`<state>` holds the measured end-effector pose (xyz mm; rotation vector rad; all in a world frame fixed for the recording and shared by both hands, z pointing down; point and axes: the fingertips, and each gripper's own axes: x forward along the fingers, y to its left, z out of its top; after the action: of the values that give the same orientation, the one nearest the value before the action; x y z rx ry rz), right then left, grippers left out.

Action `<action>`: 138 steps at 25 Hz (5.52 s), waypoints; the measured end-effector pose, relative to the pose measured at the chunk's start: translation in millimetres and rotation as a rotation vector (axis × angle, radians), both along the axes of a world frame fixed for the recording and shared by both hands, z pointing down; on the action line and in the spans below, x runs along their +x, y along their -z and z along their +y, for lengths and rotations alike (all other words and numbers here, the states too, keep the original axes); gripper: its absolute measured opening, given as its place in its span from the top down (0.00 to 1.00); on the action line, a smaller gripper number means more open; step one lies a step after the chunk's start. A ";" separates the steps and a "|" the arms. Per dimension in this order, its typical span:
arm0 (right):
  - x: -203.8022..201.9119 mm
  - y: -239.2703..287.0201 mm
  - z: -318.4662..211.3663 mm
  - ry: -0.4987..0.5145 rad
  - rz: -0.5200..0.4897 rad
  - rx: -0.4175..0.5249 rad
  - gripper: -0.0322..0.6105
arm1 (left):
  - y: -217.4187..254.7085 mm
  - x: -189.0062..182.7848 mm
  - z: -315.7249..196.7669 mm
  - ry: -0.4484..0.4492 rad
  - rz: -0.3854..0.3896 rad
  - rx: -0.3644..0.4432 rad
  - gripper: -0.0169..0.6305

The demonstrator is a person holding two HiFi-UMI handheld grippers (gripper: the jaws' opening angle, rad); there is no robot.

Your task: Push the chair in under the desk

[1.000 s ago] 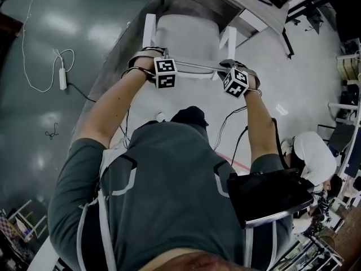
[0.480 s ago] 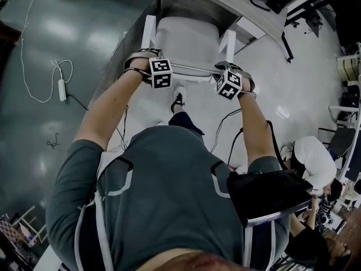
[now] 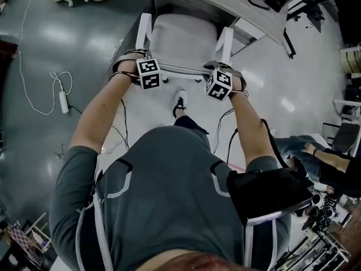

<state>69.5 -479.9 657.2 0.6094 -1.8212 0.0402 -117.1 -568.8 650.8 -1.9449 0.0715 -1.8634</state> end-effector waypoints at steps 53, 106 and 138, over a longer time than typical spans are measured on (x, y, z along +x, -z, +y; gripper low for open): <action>41.1 -18.3 -248.9 -0.226 -0.010 -0.068 0.87 | -19.6 76.1 -304.5 -0.304 -0.023 0.010 0.82; 88.0 44.8 -352.3 -0.577 -0.148 0.154 0.61 | 15.2 135.9 -415.2 -0.199 0.273 -0.099 0.64; 83.2 335.4 -199.3 -0.910 -0.868 0.805 0.89 | 337.0 83.3 -259.0 0.253 1.566 -0.266 0.96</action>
<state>152.7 -679.2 321.8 2.2314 -2.1681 0.2120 -33.7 -827.8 313.9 -3.1426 0.5522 -0.0073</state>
